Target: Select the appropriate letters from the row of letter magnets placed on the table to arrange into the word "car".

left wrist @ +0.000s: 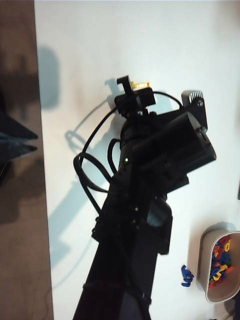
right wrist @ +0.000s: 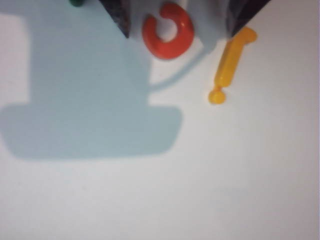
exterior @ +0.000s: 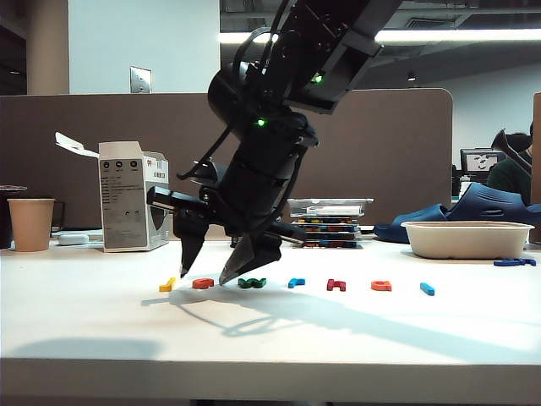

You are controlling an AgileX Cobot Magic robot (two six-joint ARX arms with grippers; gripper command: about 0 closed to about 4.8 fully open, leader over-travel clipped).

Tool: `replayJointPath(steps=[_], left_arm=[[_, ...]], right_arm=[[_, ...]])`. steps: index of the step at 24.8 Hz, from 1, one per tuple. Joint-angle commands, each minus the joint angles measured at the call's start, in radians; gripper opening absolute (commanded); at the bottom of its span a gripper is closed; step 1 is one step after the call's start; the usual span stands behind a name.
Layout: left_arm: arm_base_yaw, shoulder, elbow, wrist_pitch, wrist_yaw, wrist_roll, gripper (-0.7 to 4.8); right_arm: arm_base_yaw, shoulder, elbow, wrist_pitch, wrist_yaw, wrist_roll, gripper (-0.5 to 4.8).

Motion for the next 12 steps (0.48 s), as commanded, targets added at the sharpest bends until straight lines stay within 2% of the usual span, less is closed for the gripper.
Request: replayJointPath(steps=[1,12], left_arm=[[0.0,-0.003,0.002,0.002,-0.003,0.001,-0.06],[0.0,-0.003,0.002,0.002,-0.001,0.001,-0.05]], right_arm=[[0.002,0.016,-0.003,-0.012,-0.013,-0.004,2.42],[0.003,0.075,-0.002,-0.048,-0.005,-0.082,2.38]])
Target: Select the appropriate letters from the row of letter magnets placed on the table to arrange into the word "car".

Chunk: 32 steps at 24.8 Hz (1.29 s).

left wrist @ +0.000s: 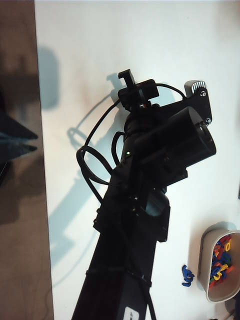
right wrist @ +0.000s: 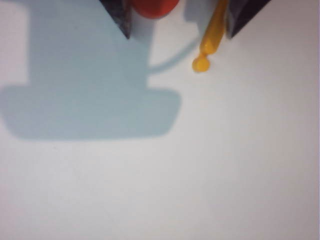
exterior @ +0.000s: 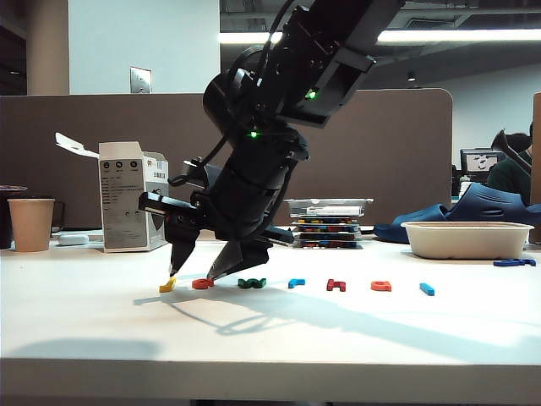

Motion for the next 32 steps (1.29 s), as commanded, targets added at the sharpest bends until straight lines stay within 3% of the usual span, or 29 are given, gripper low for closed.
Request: replayJointPath(steps=[1,5,8,18,25,32], left_arm=[[0.0,-0.003,0.002,0.002,-0.001,0.001,-0.05],[0.0,-0.003,0.002,0.002,-0.001,0.001,-0.06],[0.0,-0.003,0.002,0.002,-0.001,0.001,-0.06],[0.0,-0.003,0.002,0.002,-0.001,0.001,-0.06],[0.0,-0.003,0.002,0.002,-0.001,0.001,-0.05],[0.0,-0.003,0.002,0.002,-0.001,0.001,-0.05]], right_arm=[[0.002,0.03,-0.017,-0.139,0.003,-0.045,2.36],[-0.001,0.029,-0.017,-0.2,0.006,-0.081,1.88],[-0.002,0.029,-0.017,-0.235,0.006,-0.081,1.87],[-0.002,0.029,-0.016,-0.211,0.003,-0.104,1.02],[-0.002,0.03,-0.016,-0.229,0.003,-0.131,1.02],[-0.002,0.03,-0.016,-0.354,0.005,-0.131,1.02]])
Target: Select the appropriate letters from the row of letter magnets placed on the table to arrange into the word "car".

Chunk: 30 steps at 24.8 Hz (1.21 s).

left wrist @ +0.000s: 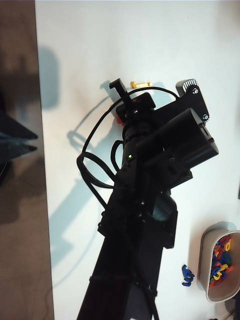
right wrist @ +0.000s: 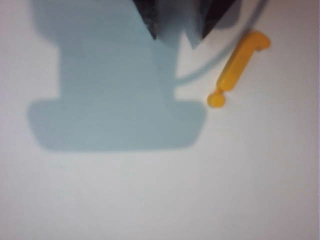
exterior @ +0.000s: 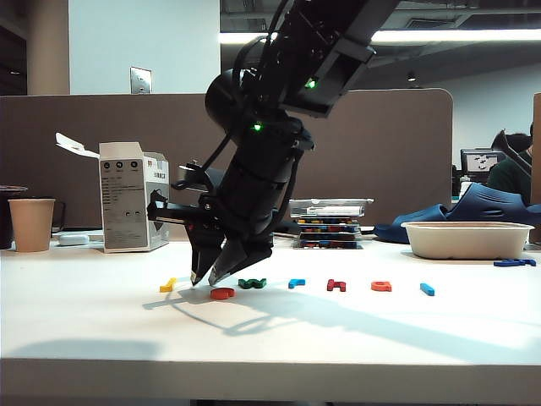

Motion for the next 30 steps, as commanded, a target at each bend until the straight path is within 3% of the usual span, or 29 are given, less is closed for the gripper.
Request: replayJointPath(steps=[1,18,30], left_arm=[[0.0,-0.003,0.002,0.002,-0.002,0.001,-0.05],[0.0,-0.003,0.002,0.002,-0.002,0.001,-0.05],[0.001,-0.003,0.002,0.002,-0.002,0.001,-0.05]], right_arm=[[0.002,0.034,-0.029,-0.241,-0.024,0.014,1.02],[0.046,0.006,-0.029,-0.346,-0.06,0.068,0.83],[0.056,-0.115,-0.027,-0.264,-0.057,0.081,0.83]])
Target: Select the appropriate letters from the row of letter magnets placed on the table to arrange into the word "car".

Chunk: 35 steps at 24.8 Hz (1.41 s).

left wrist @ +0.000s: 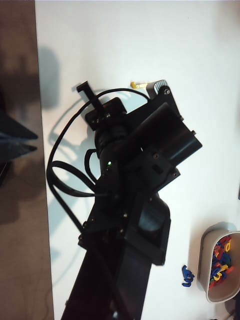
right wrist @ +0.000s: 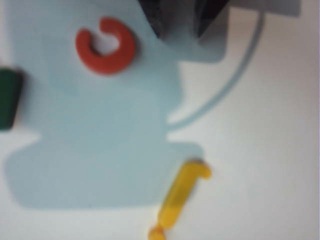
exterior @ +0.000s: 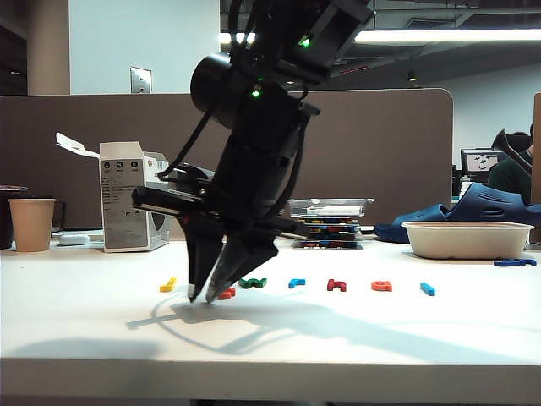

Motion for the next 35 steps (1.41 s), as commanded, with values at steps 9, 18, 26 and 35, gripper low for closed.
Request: replayJointPath(steps=[9,18,26,35], left_arm=[[0.0,-0.003,0.002,0.002,-0.002,0.001,-0.05],[0.0,-0.003,0.002,0.002,-0.003,0.001,-0.06],[0.0,-0.003,0.002,0.002,-0.003,0.001,-0.06],[0.0,-0.003,0.002,0.002,-0.003,0.001,-0.05]], right_arm=[[0.003,-0.13,-0.006,-0.039,-0.04,0.006,0.83],[-0.029,-0.122,-0.006,-0.001,0.051,0.018,0.44],[-0.049,-0.09,-0.006,0.03,0.046,0.076,0.08],[-0.056,-0.018,-0.006,0.055,0.035,0.107,0.08]])
